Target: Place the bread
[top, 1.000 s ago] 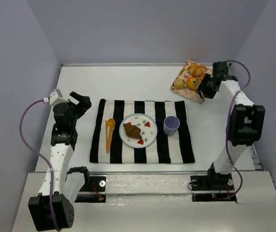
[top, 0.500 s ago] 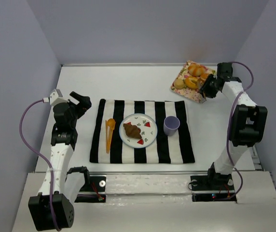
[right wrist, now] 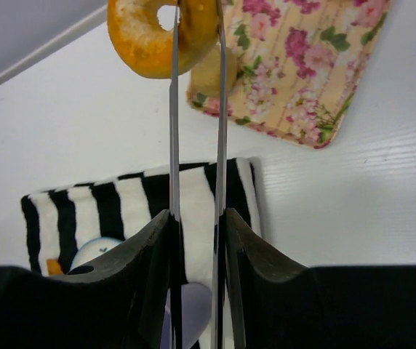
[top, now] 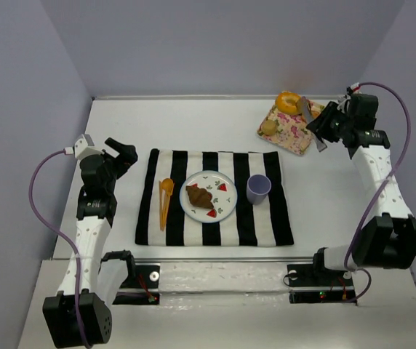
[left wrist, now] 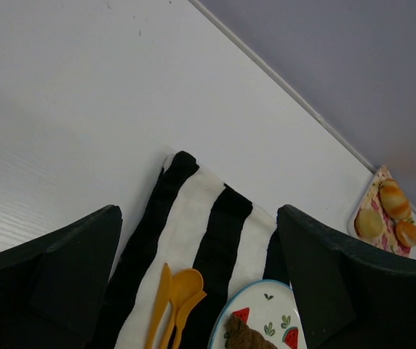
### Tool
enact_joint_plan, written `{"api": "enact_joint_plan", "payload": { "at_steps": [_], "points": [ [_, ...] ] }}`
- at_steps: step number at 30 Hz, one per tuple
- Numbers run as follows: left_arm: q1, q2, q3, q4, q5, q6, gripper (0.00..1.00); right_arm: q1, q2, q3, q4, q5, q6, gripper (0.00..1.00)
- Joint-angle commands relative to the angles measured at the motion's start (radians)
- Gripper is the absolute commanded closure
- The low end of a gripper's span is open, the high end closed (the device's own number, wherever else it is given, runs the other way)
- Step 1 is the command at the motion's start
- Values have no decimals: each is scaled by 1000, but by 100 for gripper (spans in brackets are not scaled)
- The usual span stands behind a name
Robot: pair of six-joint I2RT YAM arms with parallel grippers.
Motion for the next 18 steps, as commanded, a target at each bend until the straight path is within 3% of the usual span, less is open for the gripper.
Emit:
{"api": "enact_joint_plan", "payload": {
  "at_steps": [1, 4, 7, 9, 13, 18],
  "points": [
    [-4, -25, 19, 27, 8, 3, 1, 39, -138, -61, 57, -205, -81, 93],
    [-4, -26, 19, 27, 14, 3, 1, 122, -232, -93, 42, -259, -128, 93],
    [-4, -29, 16, 30, 22, 2, 1, 344, -296, -125, 3, -241, -194, 93],
    [-4, -31, 15, 30, 26, -1, 1, 413, -310, -153, 0, -235, -204, 93],
    [-4, -38, 13, 30, 39, -4, 1, 585, -263, -196, -29, -155, -220, 93],
    [-4, -57, 6, 31, 42, -7, 1, 711, -211, -191, -109, 16, -220, 93]
  ]
}}
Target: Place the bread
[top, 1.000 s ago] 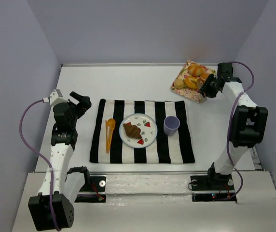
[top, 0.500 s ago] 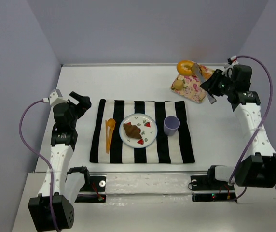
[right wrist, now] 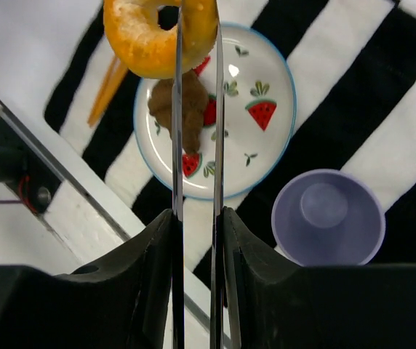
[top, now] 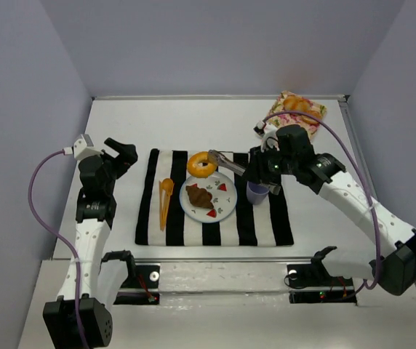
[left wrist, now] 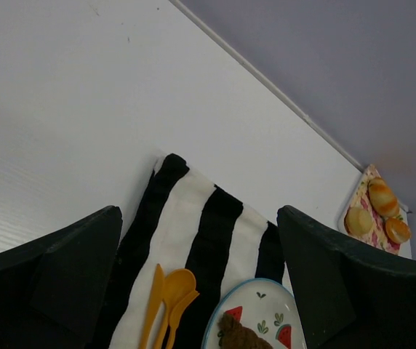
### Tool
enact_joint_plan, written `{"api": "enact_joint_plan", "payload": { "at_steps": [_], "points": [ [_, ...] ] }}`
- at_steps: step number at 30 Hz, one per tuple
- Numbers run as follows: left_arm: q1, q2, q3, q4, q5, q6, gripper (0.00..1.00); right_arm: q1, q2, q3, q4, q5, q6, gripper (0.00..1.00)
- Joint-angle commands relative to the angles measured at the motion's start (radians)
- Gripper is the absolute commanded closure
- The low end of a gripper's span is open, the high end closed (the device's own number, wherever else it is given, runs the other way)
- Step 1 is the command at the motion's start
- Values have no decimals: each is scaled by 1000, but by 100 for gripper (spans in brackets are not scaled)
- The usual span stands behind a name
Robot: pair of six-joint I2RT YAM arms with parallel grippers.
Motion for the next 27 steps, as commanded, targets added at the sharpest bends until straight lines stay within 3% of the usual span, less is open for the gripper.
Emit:
{"api": "enact_joint_plan", "payload": {
  "at_steps": [1, 4, 9, 13, 16, 23, 27],
  "points": [
    [-3, -35, 6, 29, 21, -6, 1, 107, 23, -6, -77, 177, -8, 91],
    [-4, -35, 4, 33, 20, -6, 1, 139, 17, -18, -149, 279, 33, 87],
    [-3, -22, 4, 36, 24, -6, 1, 182, -3, -53, -188, 293, 68, 81],
    [-3, -22, 4, 37, 26, -6, 1, 191, 5, -53, -203, 293, 67, 58],
    [-4, -30, 3, 37, 24, -6, 1, 191, 6, -33, -211, 310, 72, 48],
    [-3, -30, 3, 37, 29, -6, 1, 191, -12, 14, -209, 327, 62, 44],
    [-3, -30, 1, 40, 30, -7, 1, 191, -26, 43, -206, 365, 64, 48]
  ]
}}
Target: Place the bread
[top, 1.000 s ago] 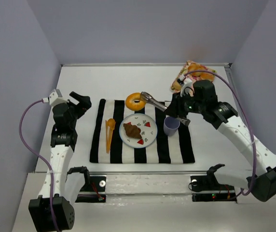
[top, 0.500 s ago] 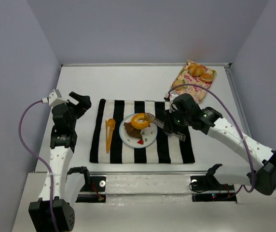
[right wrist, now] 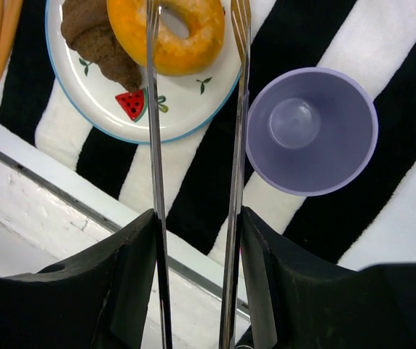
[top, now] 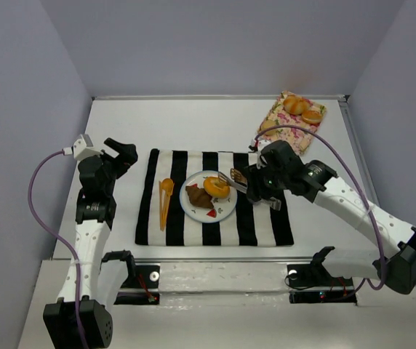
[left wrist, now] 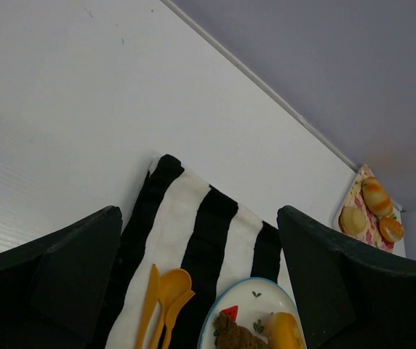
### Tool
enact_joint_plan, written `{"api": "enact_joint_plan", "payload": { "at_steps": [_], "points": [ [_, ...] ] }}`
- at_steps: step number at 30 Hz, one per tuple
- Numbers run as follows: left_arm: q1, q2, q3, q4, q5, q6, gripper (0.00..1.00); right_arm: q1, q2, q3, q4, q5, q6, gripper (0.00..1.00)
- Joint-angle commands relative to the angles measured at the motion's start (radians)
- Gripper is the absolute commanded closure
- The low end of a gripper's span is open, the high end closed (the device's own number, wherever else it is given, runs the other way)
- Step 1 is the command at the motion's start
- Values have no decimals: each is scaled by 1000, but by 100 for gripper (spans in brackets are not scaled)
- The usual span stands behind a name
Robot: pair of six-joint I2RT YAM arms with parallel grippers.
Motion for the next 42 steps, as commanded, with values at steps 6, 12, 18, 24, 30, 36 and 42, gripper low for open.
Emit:
{"api": "enact_joint_plan", "payload": {
  "at_steps": [6, 12, 18, 24, 30, 36, 42],
  "points": [
    [-4, -11, 0, 43, 22, -1, 1, 8, -64, 160, 57, 182, 39, 56],
    [-4, -11, 1, 46, 20, 0, 1, -81, -26, 252, 102, 362, 68, 59],
    [-4, -4, 1, 46, 17, 3, 1, -311, 105, 315, 142, 291, 13, 58],
    [-4, 2, 7, 36, -5, 10, 1, -446, 350, 440, 142, 218, -39, 53],
    [-4, 20, 10, 39, 0, 10, 1, -486, 528, 546, 142, 173, -77, 48],
    [-4, 39, 13, 43, -5, 10, 1, -495, 606, 556, 142, 172, -85, 43],
    [-4, 55, 18, 46, -5, 10, 1, -514, 654, 554, 142, 164, -82, 42]
  ]
}}
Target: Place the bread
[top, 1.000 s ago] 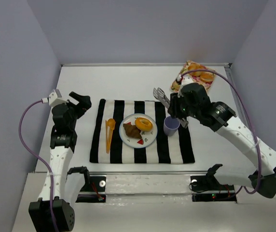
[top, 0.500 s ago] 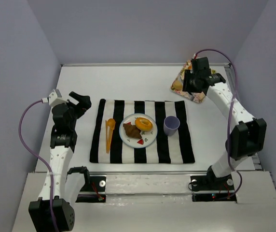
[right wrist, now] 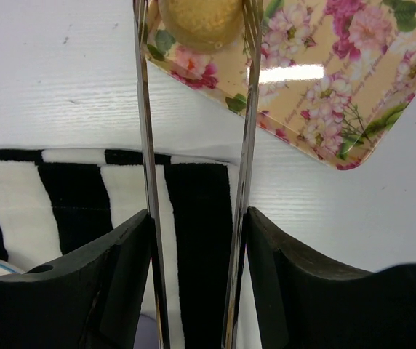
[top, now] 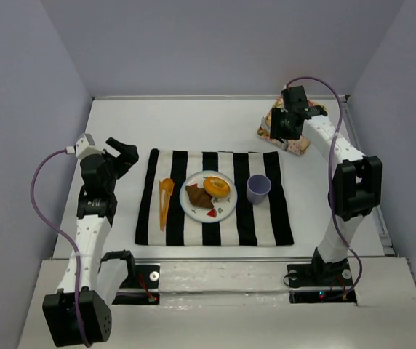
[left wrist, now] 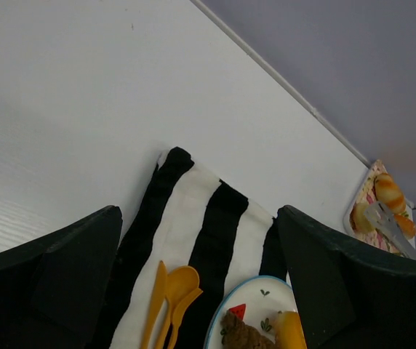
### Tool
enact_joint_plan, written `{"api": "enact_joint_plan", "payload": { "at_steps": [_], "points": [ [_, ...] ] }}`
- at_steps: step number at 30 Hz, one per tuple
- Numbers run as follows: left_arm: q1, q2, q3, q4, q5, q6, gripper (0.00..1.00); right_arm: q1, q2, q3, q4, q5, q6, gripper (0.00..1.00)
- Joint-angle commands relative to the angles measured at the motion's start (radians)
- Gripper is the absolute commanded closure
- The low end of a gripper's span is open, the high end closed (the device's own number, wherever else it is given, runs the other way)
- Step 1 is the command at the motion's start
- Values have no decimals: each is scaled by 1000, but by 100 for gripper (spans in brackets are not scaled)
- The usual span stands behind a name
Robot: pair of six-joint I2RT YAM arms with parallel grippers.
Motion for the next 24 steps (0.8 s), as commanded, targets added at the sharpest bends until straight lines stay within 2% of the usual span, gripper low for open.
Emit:
{"api": "enact_joint_plan", "payload": {
  "at_steps": [1, 5, 13, 18, 21, 22, 24],
  "points": [
    [-3, 6, 19, 41, -2, 9, 1, -16, 22, 46, 28, -8, -8, 42],
    [-4, 9, 19, 41, -2, 9, 1, -25, 45, 41, 25, -5, -6, 42],
    [-2, 1, 19, 36, -6, 9, 1, -34, -7, 18, 26, 3, 3, 69],
    [-2, -5, 19, 33, -2, 9, 1, -34, -121, -11, 34, 7, -6, 72],
    [-4, -10, 19, 33, 3, 6, 1, -34, -249, -59, 43, -90, -32, 73],
    [-4, -11, 16, 33, 1, 6, 1, -34, -286, -75, 46, -182, -38, 73],
    [-4, -16, 16, 33, 3, 5, 1, -10, -398, -135, 60, -258, -52, 74]
  ]
}}
